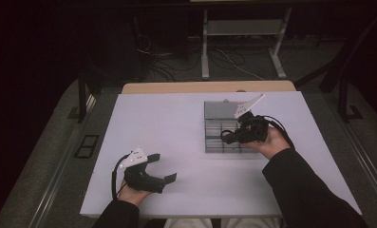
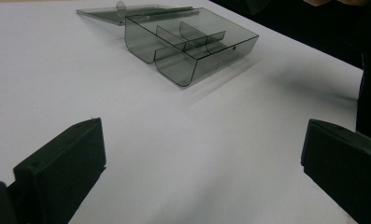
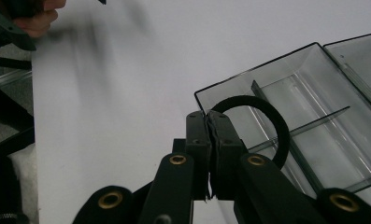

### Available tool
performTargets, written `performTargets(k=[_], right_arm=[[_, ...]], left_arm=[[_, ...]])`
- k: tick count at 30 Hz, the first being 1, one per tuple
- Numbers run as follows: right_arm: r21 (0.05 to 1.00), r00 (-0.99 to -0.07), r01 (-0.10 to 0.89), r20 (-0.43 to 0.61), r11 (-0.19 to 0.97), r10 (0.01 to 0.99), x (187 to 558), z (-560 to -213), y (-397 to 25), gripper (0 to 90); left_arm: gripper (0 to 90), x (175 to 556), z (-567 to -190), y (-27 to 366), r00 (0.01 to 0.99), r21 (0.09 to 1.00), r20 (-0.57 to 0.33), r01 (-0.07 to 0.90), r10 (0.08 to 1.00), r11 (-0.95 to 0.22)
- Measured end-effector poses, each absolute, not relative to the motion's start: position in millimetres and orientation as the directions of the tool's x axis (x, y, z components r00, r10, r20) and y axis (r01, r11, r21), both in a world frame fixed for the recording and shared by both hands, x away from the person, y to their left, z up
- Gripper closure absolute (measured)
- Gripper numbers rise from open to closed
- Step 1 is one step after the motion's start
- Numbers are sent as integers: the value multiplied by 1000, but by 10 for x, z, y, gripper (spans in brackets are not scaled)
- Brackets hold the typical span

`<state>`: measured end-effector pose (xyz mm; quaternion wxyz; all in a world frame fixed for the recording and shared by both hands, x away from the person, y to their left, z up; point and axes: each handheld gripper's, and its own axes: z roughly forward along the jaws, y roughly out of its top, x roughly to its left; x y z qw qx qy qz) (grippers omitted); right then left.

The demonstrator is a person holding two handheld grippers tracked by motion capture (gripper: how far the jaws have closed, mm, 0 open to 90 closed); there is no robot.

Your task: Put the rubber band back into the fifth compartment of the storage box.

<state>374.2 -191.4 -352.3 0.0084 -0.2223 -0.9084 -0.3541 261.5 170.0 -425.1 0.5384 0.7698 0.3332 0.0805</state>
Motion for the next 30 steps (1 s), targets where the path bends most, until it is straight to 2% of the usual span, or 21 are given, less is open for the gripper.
performTargets(k=[16,30], right_arm=[[634,-870,462,190,620,454,3922,-3510,-2013,870],[633,-846,500,211,592,489,4126,-3656,-2079,870]], left_arm=[[0,2613,-4249,1703,765,882,-235,427,599,-199],[0,2613,-4247,1709,765,884,-235,425,599,-196]])
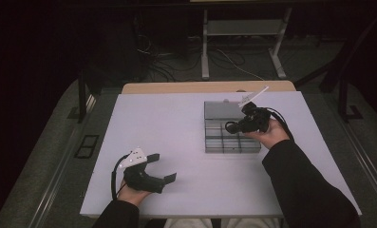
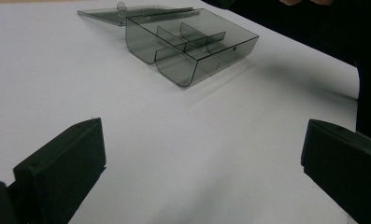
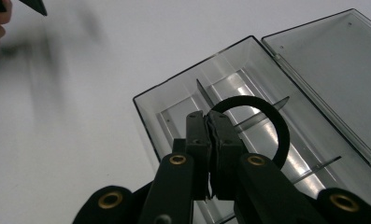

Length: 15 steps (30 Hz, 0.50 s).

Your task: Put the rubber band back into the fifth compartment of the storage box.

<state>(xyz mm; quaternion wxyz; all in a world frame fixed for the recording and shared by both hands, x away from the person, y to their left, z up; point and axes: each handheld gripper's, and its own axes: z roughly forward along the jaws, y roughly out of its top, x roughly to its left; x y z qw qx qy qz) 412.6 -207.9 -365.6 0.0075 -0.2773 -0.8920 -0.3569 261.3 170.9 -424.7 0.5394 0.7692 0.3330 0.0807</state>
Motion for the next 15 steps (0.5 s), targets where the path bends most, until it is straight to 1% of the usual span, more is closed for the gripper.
performTargets(k=[15], right_arm=[[629,-832,524,233,575,504,4275,-3815,-2139,866]], left_arm=[[0,2614,-4248,1713,766,883,-235,425,599,-197]])
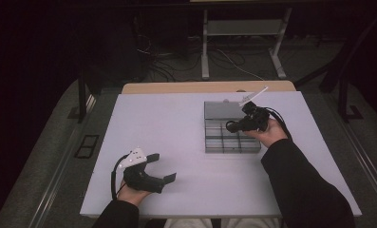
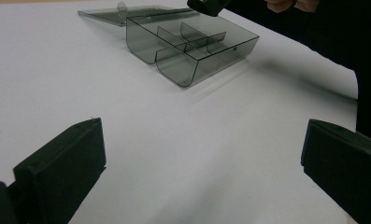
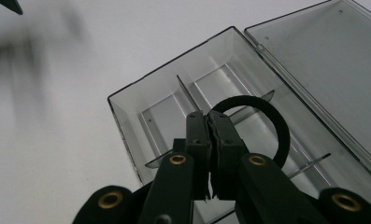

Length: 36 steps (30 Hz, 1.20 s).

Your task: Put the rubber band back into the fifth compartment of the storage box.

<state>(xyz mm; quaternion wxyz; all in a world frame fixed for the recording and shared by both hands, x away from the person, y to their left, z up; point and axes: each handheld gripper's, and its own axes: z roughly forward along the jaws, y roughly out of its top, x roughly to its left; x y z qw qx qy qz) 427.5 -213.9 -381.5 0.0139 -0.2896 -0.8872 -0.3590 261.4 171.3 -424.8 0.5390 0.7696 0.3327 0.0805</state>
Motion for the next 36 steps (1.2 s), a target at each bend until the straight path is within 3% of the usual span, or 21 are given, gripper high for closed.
performTargets(k=[36], right_arm=[[568,-805,571,248,592,538,4535,-4253,-2057,839]], left_arm=[[0,2625,-4250,1709,770,883,-235,424,593,-202]])
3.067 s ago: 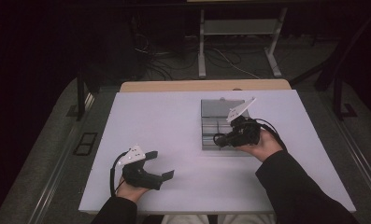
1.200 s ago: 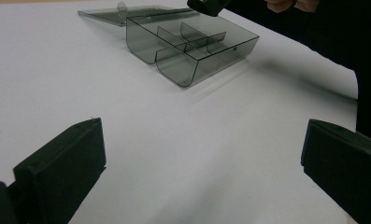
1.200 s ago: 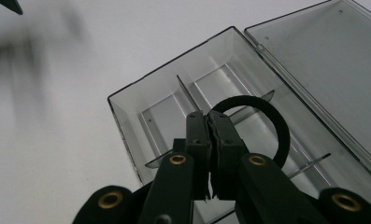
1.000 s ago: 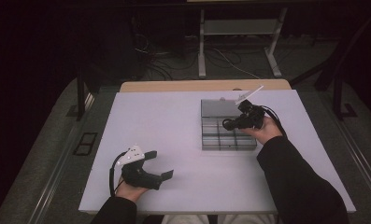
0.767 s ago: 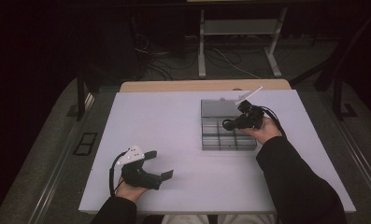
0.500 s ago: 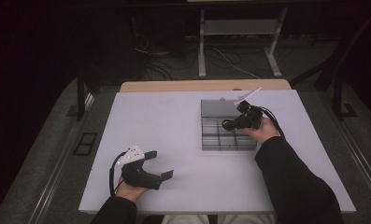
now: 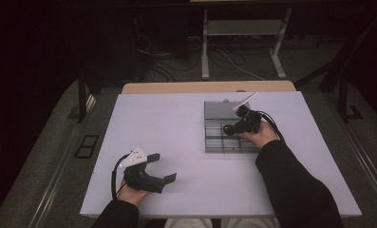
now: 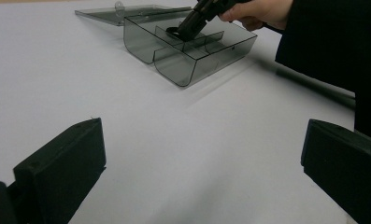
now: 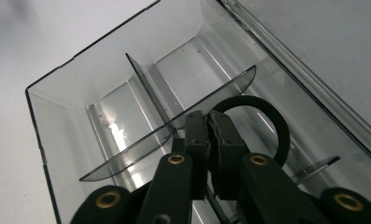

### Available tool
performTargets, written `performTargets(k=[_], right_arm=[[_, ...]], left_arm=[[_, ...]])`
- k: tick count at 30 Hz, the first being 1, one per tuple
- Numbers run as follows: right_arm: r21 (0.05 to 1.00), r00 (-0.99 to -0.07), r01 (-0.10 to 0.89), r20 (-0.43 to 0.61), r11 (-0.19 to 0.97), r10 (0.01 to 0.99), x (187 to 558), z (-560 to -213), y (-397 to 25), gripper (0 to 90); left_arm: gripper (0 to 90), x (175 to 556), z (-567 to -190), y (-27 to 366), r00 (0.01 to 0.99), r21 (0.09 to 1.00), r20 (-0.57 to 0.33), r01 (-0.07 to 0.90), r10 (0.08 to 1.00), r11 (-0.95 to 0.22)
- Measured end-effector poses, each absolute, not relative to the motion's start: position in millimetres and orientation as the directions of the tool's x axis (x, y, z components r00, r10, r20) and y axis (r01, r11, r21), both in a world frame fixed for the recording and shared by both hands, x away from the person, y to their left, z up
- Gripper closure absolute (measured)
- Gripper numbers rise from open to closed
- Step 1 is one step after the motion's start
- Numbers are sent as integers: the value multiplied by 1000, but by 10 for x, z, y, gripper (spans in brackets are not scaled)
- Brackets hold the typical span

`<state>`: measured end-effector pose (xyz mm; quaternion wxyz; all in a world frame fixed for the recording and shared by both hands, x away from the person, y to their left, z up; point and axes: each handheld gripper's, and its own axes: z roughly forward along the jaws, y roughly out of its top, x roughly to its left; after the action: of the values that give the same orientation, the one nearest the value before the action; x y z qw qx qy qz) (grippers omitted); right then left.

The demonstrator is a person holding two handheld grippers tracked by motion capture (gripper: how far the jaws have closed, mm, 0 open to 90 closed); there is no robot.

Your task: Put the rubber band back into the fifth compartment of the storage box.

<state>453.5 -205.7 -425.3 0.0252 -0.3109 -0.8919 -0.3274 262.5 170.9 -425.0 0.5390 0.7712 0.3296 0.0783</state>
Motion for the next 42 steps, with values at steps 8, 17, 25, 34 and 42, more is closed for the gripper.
performTargets(k=[8,17,25,34,42], right_arm=[[580,-796,574,232,578,558,4503,-4184,-2098,742],[599,-793,565,205,567,574,4404,-4024,-2161,639],[615,-779,565,179,550,601,4281,-3874,-2213,562],[650,-755,573,180,500,630,4111,-3708,-2364,379],[674,-727,581,180,455,662,3927,-3645,-2533,181]], left_arm=[[0,2624,-4251,1706,770,882,-233,424,594,-205],[0,2620,-4249,1706,771,882,-231,423,593,-206],[0,2615,-4248,1704,771,883,-233,423,593,-203],[0,2616,-4249,1698,772,884,-233,422,591,-202],[0,2616,-4253,1687,774,882,-231,423,589,-210]])
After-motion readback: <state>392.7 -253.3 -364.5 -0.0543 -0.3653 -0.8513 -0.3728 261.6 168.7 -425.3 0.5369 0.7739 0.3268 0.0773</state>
